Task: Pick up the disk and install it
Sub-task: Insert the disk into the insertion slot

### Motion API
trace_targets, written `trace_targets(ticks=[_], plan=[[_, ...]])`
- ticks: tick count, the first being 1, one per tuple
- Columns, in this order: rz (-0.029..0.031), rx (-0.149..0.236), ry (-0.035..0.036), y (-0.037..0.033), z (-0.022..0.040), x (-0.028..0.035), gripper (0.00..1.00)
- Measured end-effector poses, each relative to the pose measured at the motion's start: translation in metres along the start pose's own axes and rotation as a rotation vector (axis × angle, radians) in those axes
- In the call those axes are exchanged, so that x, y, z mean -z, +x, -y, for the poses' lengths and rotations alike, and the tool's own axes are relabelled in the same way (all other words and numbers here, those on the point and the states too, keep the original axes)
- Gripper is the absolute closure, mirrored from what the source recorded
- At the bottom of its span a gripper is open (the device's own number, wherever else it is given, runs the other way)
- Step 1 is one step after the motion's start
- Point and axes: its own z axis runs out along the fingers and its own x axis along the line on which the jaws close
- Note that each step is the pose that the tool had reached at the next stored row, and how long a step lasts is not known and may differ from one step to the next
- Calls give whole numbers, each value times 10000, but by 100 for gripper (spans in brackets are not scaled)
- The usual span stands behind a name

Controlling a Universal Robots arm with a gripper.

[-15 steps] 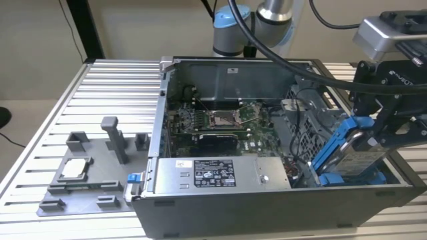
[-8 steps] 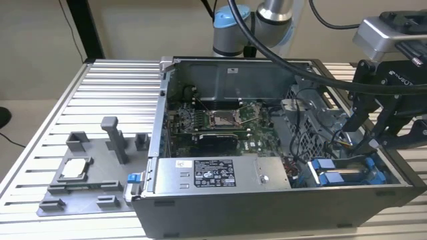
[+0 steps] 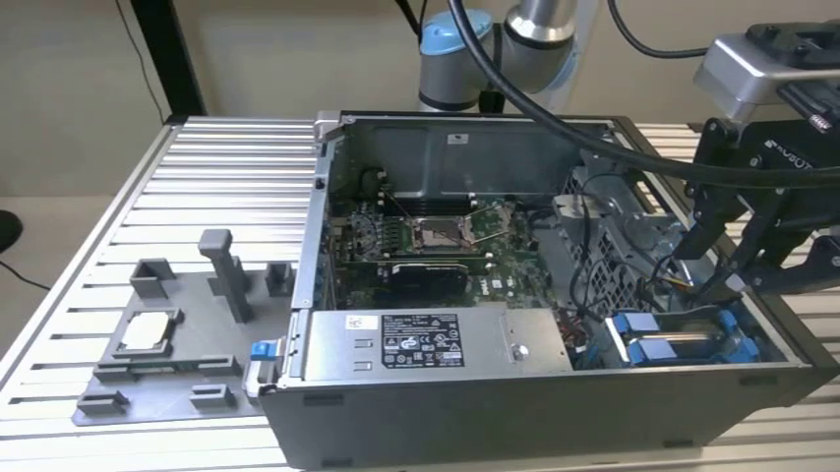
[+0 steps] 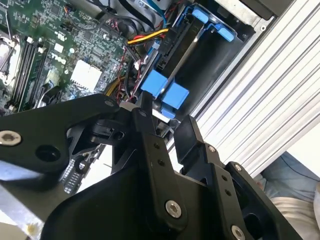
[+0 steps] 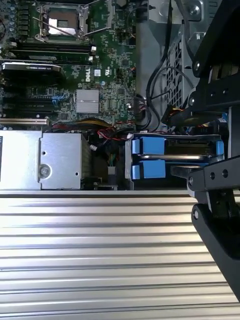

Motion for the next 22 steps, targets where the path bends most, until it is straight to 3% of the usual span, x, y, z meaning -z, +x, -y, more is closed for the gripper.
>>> trace_targets(ticks=[16, 20, 22], plan=[[1, 2, 39, 0, -1, -10, 0], [2, 41, 483, -2, 0, -23, 0], [4, 50, 629, -1, 0, -34, 0]])
